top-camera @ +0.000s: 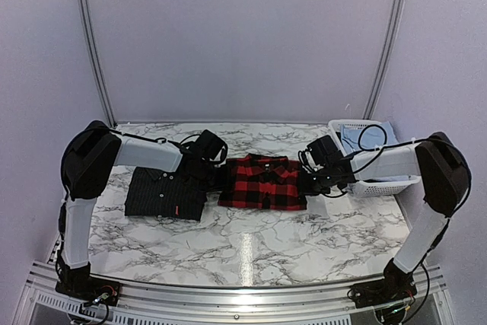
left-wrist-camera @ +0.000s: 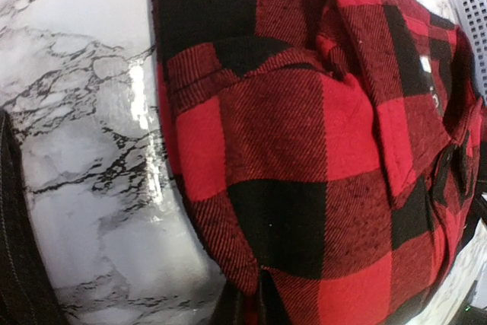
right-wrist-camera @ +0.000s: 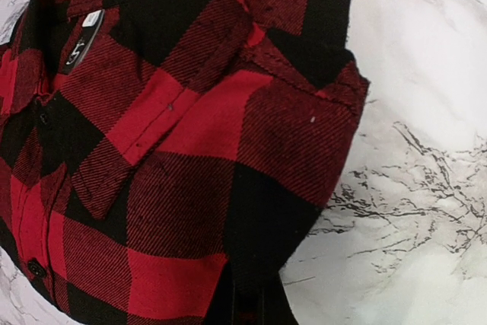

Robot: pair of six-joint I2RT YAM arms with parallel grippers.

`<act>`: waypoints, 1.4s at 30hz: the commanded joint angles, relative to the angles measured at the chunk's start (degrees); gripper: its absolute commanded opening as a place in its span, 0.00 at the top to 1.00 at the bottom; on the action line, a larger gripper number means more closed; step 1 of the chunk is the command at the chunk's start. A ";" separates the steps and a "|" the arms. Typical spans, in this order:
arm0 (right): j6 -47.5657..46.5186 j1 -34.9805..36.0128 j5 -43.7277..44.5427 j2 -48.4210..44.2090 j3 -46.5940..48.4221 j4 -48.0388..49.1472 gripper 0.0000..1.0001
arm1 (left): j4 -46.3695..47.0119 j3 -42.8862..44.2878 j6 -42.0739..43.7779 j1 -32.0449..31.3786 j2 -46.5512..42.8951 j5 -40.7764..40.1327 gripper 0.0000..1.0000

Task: Fold and stack the long sleeve shirts
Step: Pick up the square-folded shirt from the center of the board, then place the square-folded shirt on the square-folded shirt.

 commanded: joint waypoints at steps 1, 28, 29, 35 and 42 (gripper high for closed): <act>1.17 2.77 0.89 -2.42 4.36 -0.71 1.00 | 2.67 0.17 -1.18 -1.20 -1.32 1.79 1.00; 7.80 22.29 6.36 4.38 30.06 -5.97 1.00 | -10.50 -16.19 4.51 5.57 -40.53 -11.12 1.00; 7.98 23.39 6.22 6.09 32.09 -5.76 1.00 | -11.46 -17.40 4.88 6.62 -42.37 -11.49 1.00; 9.54 28.98 6.69 16.66 43.31 -3.34 1.00 | -16.40 -24.02 8.59 15.65 -50.30 -12.53 1.00; 12.76 30.57 7.84 23.38 46.73 1.62 1.00 | -17.12 -28.57 11.55 23.48 -51.25 -10.11 1.00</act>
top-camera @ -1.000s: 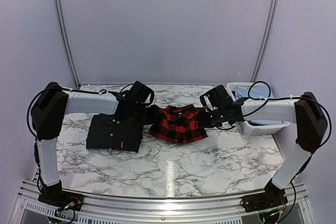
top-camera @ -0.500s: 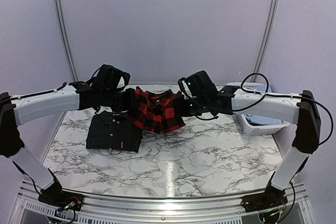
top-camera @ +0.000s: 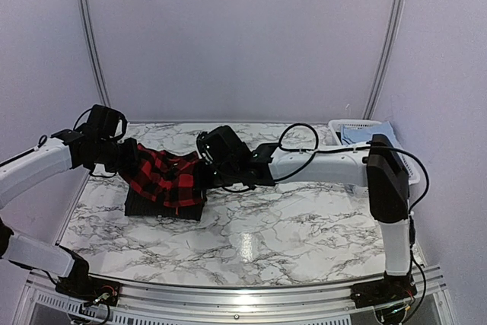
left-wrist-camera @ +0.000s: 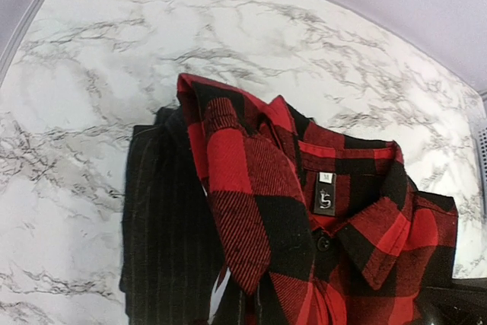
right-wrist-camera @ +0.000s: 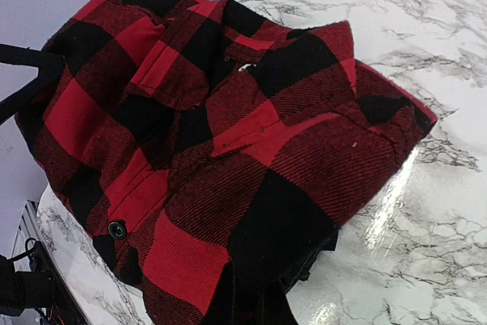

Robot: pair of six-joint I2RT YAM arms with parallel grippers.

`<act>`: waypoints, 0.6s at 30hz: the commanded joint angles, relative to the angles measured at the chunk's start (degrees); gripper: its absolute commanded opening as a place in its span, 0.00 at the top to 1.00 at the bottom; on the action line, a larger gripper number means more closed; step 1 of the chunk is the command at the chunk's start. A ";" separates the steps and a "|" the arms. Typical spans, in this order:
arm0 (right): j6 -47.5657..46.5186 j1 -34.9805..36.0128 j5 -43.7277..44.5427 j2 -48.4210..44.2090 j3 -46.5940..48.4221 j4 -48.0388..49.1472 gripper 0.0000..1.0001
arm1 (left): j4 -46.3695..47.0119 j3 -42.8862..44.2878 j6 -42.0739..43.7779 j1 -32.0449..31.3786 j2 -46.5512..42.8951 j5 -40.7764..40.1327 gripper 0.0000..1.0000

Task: Fold and stack the long sleeve shirts
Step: Place the square-folded shirt on the square-folded shirt.

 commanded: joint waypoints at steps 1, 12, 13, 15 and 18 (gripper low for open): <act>2.56 0.17 1.54 1.82 3.03 4.98 1.00 | -1.39 -2.04 2.71 2.69 -0.32 1.34 1.00; 3.44 -0.12 -2.34 5.30 -0.57 6.46 0.85 | -0.40 -7.58 1.76 5.20 3.83 -4.06 1.00; 3.38 -0.40 -2.26 4.90 -1.29 6.25 0.79 | -0.23 -8.13 1.43 5.47 4.19 -4.41 0.98; 2.91 -1.23 -2.11 3.91 -2.69 5.45 0.67 | 0.30 -9.33 0.80 5.82 4.35 -5.17 0.90; 1.61 -2.13 0.11 1.25 -4.75 3.90 0.43 | 0.97 -10.09 0.19 6.05 3.09 -6.11 0.69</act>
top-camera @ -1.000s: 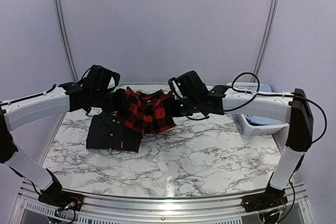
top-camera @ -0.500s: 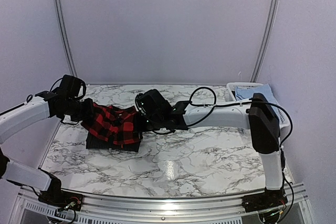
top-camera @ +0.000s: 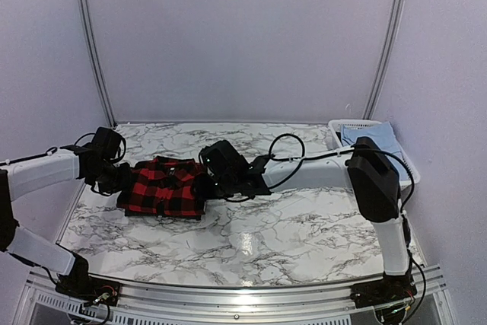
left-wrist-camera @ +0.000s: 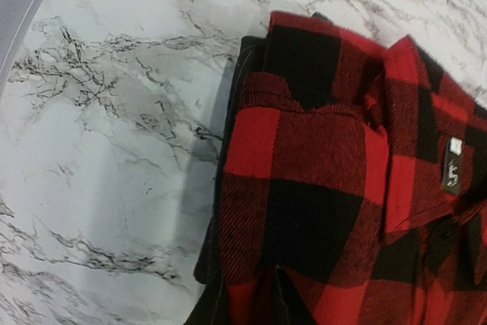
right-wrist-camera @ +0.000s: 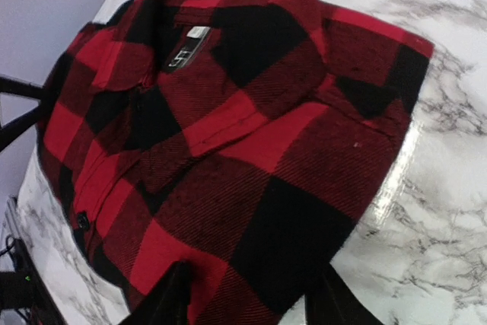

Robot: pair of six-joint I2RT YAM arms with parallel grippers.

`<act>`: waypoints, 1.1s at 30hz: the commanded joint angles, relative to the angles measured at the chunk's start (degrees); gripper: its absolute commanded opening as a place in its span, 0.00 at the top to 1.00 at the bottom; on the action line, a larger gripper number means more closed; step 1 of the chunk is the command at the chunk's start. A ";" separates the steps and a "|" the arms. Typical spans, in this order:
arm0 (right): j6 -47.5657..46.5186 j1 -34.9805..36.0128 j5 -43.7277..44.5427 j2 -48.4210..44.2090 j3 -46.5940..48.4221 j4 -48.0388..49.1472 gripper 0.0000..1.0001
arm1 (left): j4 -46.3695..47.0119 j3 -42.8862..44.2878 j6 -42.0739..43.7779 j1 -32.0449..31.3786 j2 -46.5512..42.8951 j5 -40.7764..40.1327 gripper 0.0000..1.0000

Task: Fold and stack the long sleeve shirts
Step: Place the square-folded shirt on the square-folded shirt, then move the square-folded shirt to the corner of the board.

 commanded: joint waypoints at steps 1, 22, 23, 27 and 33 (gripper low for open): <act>-1.70 -1.76 3.61 -4.59 -2.54 -1.46 0.38 | 1.29 -0.66 -0.81 0.46 -1.65 -2.68 0.60; -11.59 -6.36 36.84 -28.16 -15.35 -8.67 0.01 | 4.60 11.76 -3.15 -18.34 -0.83 -2.78 0.01; -11.84 -6.59 38.01 -29.85 -17.23 -6.81 0.01 | 5.61 12.21 -4.17 -19.68 0.48 -3.15 0.01; -15.39 -7.26 40.33 -35.72 -23.85 -0.28 0.01 | 8.69 15.85 -5.75 -25.82 7.87 -5.93 0.01; -17.16 -9.69 37.49 -38.84 -26.23 -0.01 0.01 | 8.43 27.38 -5.88 -31.81 22.10 -5.58 0.01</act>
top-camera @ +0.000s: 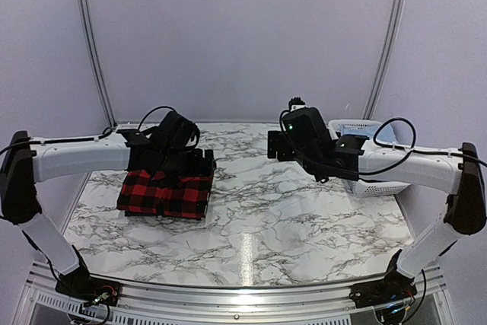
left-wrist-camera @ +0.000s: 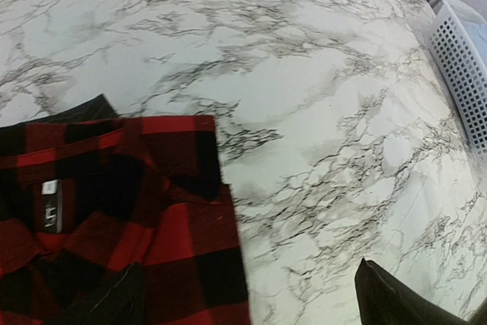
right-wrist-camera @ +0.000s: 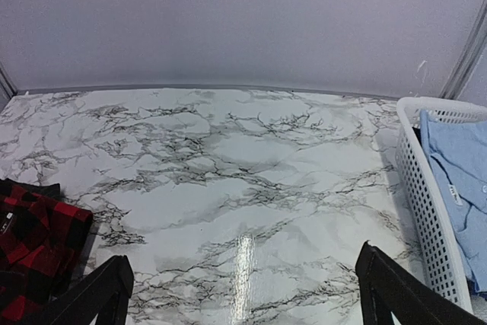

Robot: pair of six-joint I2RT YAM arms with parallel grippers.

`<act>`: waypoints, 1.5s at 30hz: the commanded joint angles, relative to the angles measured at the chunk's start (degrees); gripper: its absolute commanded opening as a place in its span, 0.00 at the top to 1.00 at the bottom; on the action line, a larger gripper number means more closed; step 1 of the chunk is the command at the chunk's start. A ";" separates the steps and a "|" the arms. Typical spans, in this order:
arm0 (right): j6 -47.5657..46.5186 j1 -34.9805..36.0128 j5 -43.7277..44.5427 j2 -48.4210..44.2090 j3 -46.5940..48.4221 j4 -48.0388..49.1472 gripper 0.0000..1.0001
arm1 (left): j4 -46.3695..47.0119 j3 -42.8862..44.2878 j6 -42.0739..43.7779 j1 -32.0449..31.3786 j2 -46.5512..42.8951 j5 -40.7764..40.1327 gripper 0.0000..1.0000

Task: Fold and stack the long sleeve shirts
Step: Move the square-folded shirt to the corner of the board.

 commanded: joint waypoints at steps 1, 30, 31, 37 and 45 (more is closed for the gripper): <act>-2.82 -1.62 -0.72 -1.59 0.32 2.51 0.01 | 1.63 7.91 -2.13 -2.37 8.85 -0.22 0.01; -2.83 -5.87 -4.94 -2.35 -3.31 -0.80 0.02 | 5.41 10.55 -11.35 4.68 27.79 -4.16 0.01; -2.96 -5.89 -5.50 -2.08 -3.10 -0.74 0.01 | 5.63 9.43 -11.64 5.14 27.20 -4.24 0.01; -3.42 -5.88 -7.44 -1.16 -2.92 0.31 0.02 | 7.12 1.38 -10.87 7.03 21.65 -3.94 0.01; -2.39 -5.92 -8.65 0.72 -3.28 0.67 0.01 | 7.37 -10.88 -9.48 8.70 10.73 -3.42 0.01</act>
